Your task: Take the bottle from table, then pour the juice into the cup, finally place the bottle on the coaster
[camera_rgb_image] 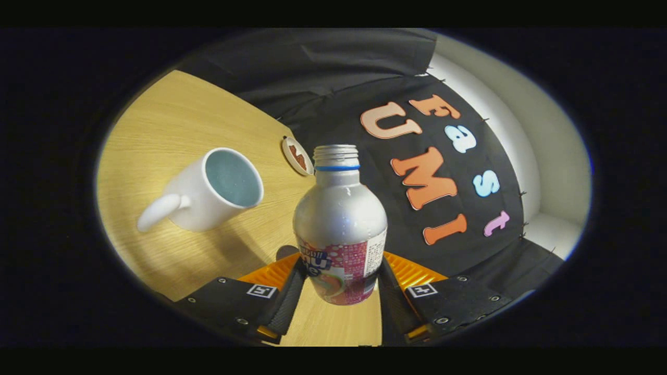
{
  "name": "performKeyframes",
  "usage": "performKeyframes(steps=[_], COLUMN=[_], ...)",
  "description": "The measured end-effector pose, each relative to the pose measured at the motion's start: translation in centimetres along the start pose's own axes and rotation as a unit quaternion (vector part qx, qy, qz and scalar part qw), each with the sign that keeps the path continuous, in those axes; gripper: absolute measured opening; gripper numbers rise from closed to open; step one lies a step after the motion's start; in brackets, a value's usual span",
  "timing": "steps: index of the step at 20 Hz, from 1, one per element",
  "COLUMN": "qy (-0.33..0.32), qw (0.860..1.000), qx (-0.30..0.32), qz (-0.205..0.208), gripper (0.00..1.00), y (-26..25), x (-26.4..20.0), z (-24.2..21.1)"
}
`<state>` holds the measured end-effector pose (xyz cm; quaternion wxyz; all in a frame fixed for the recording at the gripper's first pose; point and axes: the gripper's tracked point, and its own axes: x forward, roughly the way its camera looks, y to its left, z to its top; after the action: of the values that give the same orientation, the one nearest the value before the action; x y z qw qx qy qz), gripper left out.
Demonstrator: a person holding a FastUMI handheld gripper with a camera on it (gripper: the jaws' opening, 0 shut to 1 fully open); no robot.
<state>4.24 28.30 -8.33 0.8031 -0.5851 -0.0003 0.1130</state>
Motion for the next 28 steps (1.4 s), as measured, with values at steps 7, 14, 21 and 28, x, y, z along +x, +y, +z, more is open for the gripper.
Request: performKeyframes(steps=[7,14,21,28], qy=[-0.013,-0.020,-0.024,-0.025], qw=[0.996,0.984,0.973,0.965], qx=[-0.085,-0.171,-0.224,-0.256], qz=[-0.026,-0.040,-0.044,-0.048], gripper=[0.76,0.76,0.76,0.75], y=[-1.6,-2.2,-2.6,-2.9], x=[0.3,1.0,1.2,1.4], z=[0.9,1.2,1.5,1.9])
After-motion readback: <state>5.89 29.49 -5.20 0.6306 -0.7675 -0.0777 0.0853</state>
